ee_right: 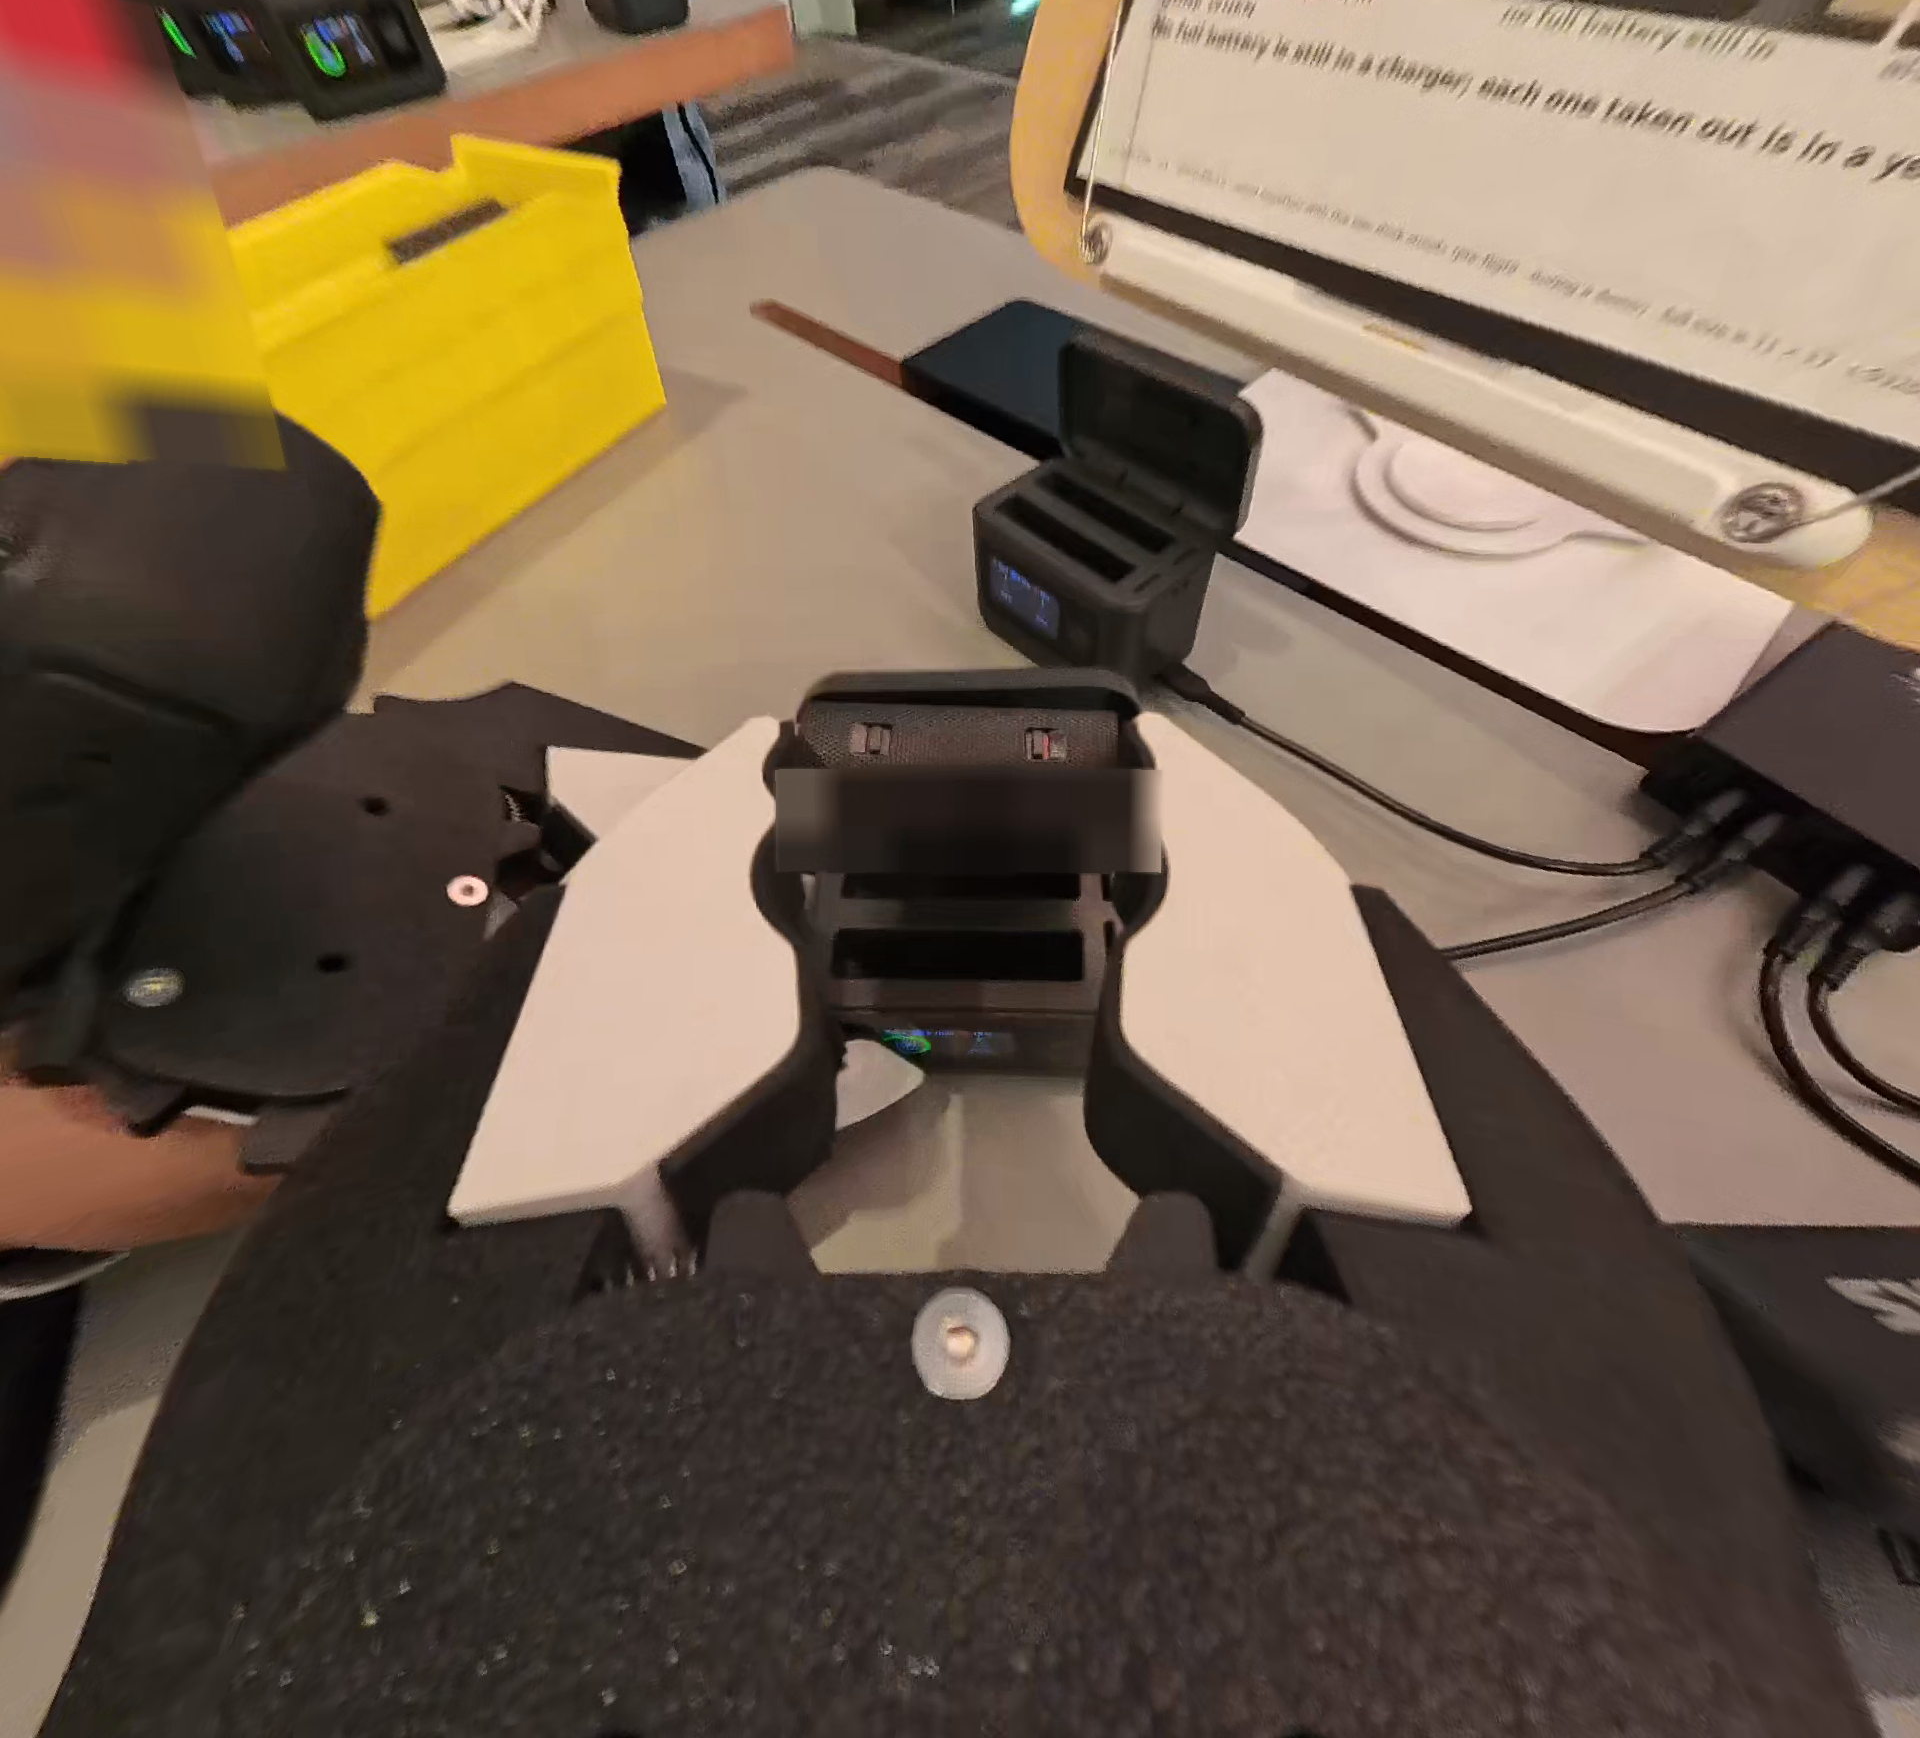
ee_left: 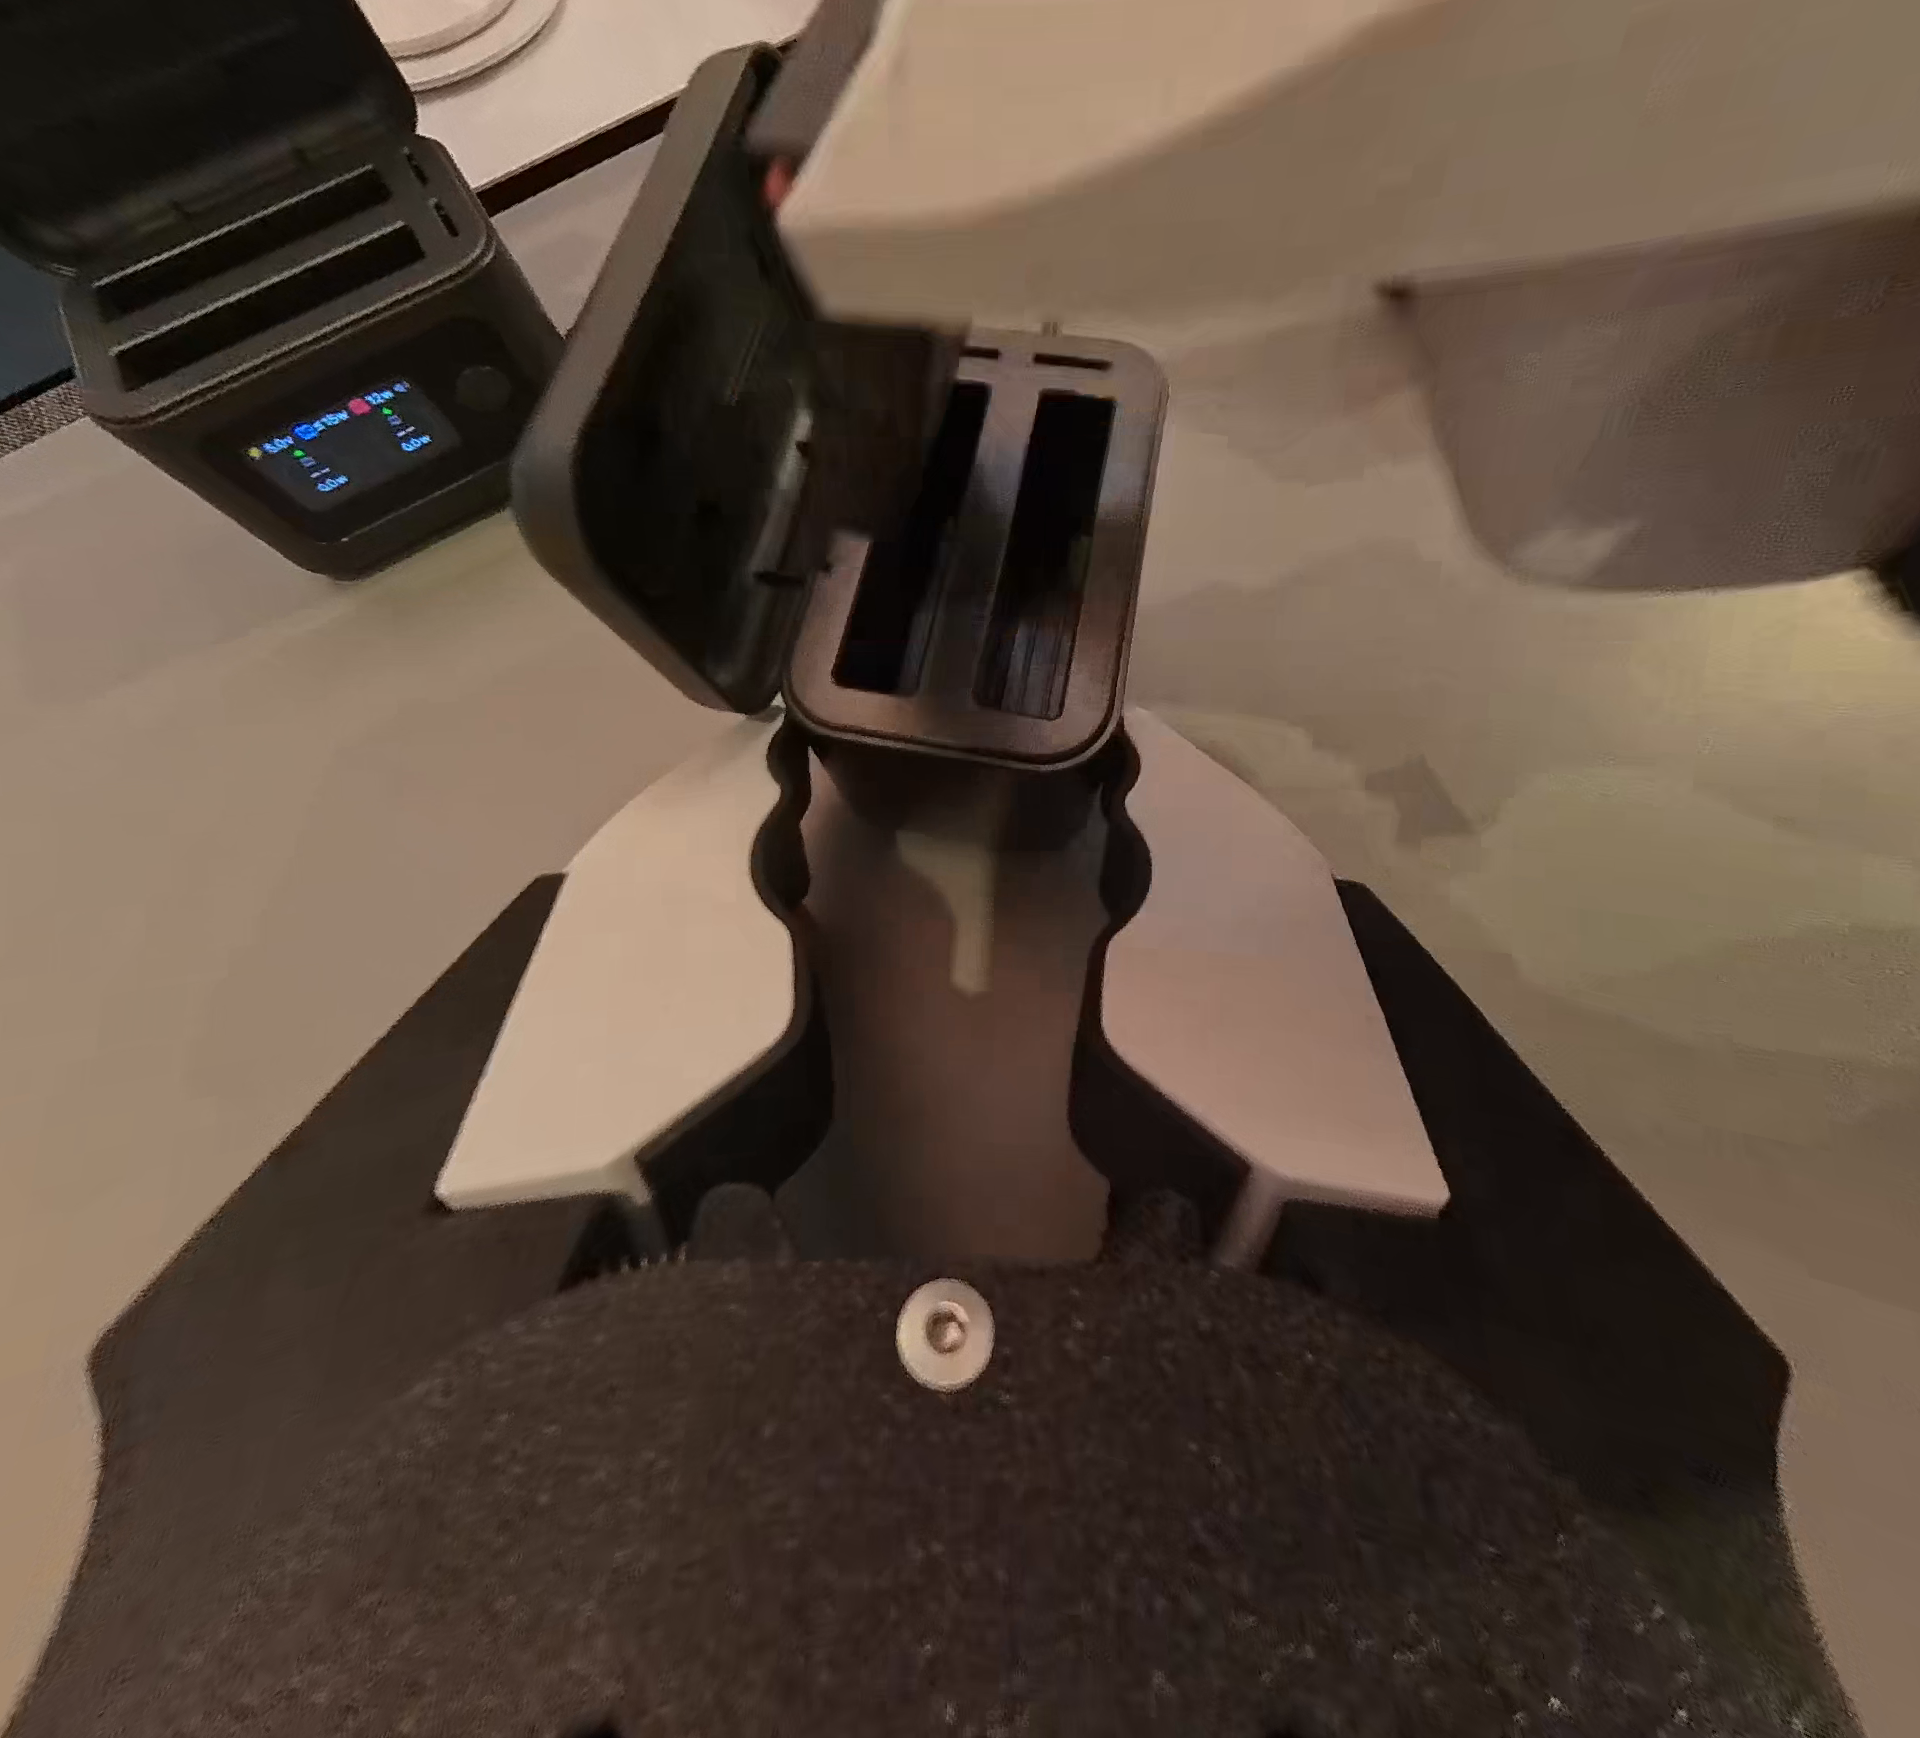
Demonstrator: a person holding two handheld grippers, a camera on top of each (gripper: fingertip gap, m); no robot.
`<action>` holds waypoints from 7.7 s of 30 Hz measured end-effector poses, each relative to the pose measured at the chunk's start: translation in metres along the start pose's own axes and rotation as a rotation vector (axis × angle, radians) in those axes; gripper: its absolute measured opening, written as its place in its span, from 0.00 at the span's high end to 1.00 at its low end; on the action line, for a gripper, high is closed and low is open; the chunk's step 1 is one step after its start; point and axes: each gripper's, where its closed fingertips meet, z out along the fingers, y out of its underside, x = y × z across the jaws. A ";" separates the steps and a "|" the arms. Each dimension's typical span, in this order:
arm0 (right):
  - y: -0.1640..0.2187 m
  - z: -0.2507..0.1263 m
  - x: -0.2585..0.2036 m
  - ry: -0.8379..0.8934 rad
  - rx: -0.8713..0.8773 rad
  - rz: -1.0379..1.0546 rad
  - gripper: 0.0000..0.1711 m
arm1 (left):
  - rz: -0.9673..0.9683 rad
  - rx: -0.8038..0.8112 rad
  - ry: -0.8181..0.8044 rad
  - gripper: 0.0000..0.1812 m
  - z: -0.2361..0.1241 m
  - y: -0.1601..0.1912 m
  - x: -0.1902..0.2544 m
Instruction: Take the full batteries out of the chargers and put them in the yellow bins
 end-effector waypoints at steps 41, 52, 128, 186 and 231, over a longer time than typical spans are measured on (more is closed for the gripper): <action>-0.018 -0.138 -0.043 -0.517 -0.102 -0.481 0.70 | 0.217 0.776 0.577 0.94 -0.142 -0.085 0.092; 0.006 -0.144 -0.061 -0.590 -0.295 -0.779 0.91 | 0.253 0.739 0.654 0.94 -0.141 -0.078 0.111; -0.003 -0.249 0.213 0.355 -0.206 -0.359 0.70 | 0.142 0.292 -0.121 0.80 -0.038 -0.027 -0.017; 0.101 -0.007 0.018 0.041 -0.290 -0.020 0.47 | -0.008 0.267 0.253 0.69 -0.043 -0.028 0.018; 0.112 -0.120 -0.015 0.154 -0.167 0.105 0.93 | 0.269 -0.018 0.462 0.69 0.022 -0.012 0.034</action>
